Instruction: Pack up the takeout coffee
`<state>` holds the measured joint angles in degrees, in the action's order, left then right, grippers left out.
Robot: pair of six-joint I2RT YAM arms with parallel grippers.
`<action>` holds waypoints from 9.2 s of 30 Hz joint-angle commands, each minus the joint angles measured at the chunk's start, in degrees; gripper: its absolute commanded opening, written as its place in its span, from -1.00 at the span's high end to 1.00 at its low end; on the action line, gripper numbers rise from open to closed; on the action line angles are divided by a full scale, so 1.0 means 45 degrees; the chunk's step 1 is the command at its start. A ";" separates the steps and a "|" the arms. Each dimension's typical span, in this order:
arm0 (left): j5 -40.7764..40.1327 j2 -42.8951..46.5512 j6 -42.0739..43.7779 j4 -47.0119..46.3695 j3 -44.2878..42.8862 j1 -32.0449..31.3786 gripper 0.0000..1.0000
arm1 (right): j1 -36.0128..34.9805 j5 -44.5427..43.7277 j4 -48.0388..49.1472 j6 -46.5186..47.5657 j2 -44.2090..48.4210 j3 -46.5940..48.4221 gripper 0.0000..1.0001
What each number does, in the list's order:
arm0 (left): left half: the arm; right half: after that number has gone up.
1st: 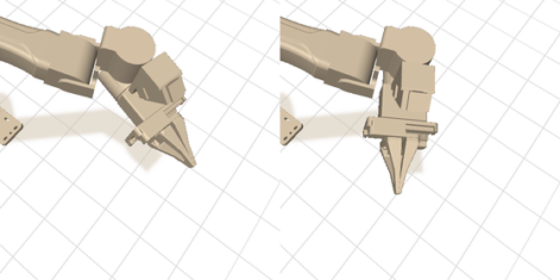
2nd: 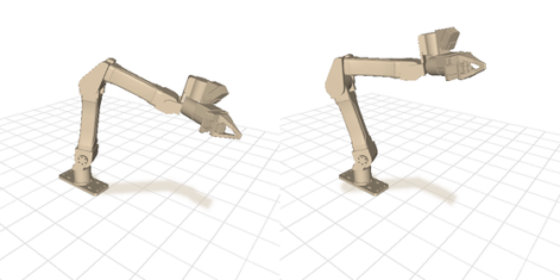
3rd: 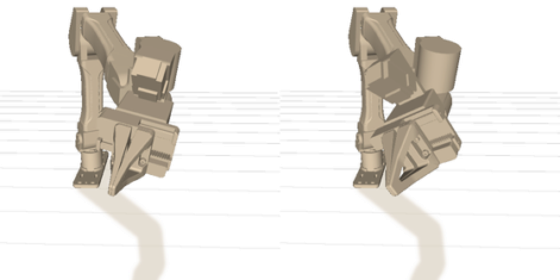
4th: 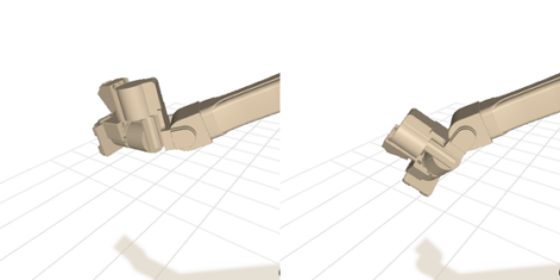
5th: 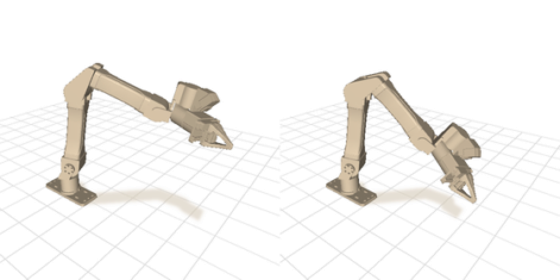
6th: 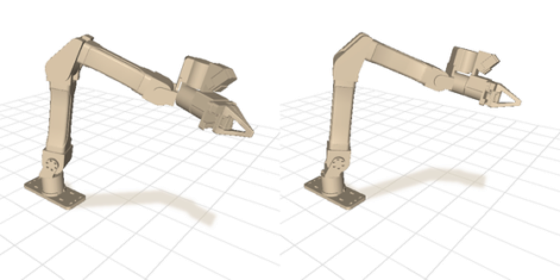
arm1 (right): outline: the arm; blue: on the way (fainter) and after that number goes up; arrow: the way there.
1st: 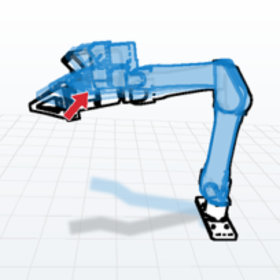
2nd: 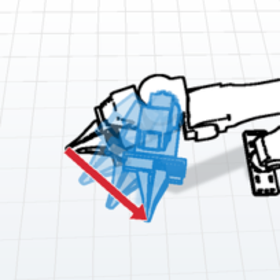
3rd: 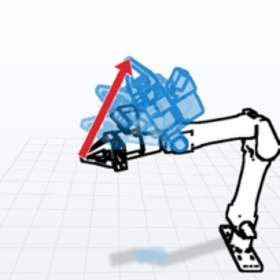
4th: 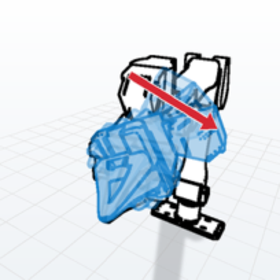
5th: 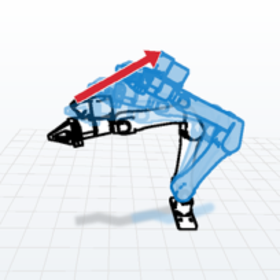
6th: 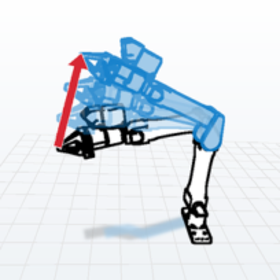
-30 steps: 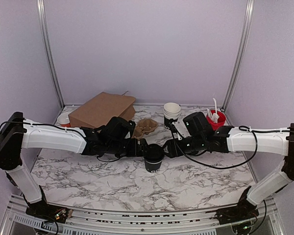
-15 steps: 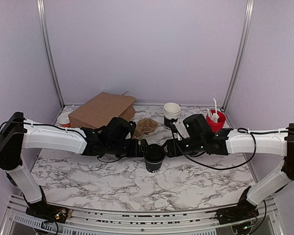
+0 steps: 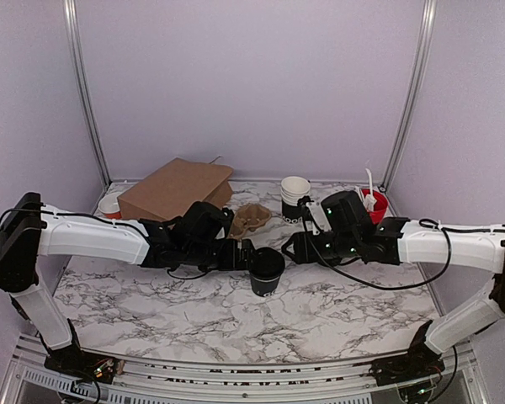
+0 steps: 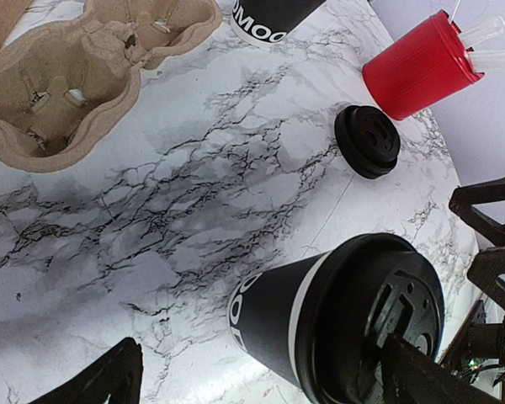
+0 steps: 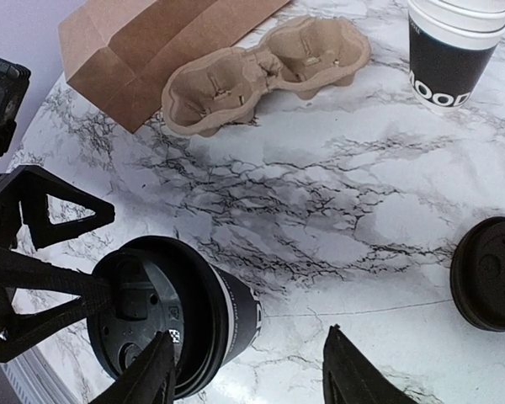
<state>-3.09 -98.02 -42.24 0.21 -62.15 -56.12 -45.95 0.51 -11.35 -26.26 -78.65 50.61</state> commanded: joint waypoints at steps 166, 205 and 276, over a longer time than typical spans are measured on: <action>-0.0453 0.1047 -0.0864 0.0113 0.1146 -0.0905 1.00 | -0.1487 -0.1208 -0.2184 0.1258 -0.4670 0.4109 0.26; -0.2376 0.0388 0.0918 0.1984 -0.0600 -0.1473 1.00 | -0.1487 -0.1208 -0.2207 0.1167 -0.4747 0.4018 0.26; -0.0792 0.1154 -0.0452 0.1156 0.0509 -0.0528 0.59 | 0.1197 0.1008 -0.0587 0.1526 -0.4334 0.4099 -0.08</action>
<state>-8.38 -91.20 -43.51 7.44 -60.58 -58.83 -40.86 4.10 -16.23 -20.47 -95.20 65.71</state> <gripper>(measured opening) 0.205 0.543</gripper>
